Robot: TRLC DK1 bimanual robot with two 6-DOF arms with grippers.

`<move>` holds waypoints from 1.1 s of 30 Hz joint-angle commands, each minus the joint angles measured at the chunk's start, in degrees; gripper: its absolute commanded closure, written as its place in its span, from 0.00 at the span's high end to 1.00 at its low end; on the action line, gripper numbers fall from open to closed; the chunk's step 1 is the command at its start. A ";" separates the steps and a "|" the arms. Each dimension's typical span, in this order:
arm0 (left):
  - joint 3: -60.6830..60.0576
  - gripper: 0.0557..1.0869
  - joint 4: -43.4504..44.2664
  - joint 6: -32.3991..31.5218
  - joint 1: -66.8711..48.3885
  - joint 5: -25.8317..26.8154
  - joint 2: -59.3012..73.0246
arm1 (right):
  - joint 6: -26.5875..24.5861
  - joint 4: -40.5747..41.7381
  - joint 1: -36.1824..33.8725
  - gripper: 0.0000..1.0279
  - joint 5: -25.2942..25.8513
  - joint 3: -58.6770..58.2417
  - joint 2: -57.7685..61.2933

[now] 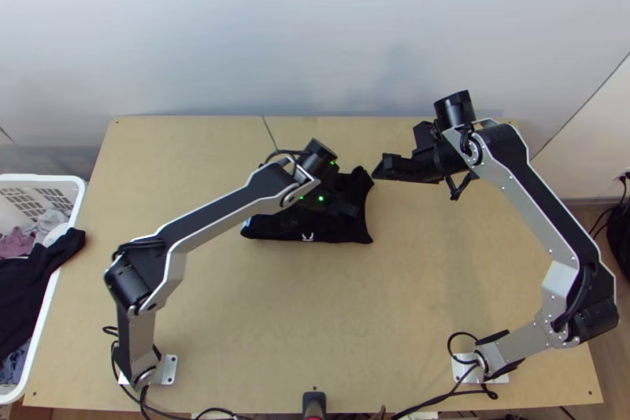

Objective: Fold the t-shirt

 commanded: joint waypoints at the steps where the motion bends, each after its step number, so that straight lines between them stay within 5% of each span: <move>1: 2.21 0.57 0.20 -0.19 -0.97 0.10 3.47 | 0.03 0.37 -0.07 0.96 0.03 -0.26 -0.15; 3: 3.35 0.96 -0.42 -0.36 -0.71 0.10 2.86 | -0.06 0.37 -0.16 0.96 0.03 -0.70 -0.50; 11: 20.23 0.96 -13.69 -0.89 1.67 0.19 -0.13 | -0.24 1.78 1.43 0.96 0.03 -2.54 -1.56; 16: 20.31 0.96 -20.37 -0.63 5.80 0.19 -5.76 | -0.41 3.62 5.12 0.96 0.03 -0.52 -0.15; 20: 16.62 0.96 -25.82 -0.19 11.34 0.10 -10.15 | -0.76 6.70 10.22 0.96 1.61 1.06 1.96; 33: -2.10 0.96 -24.15 -1.59 26.28 -1.31 -26.67 | -3.22 14.17 26.21 0.96 7.15 5.02 14.00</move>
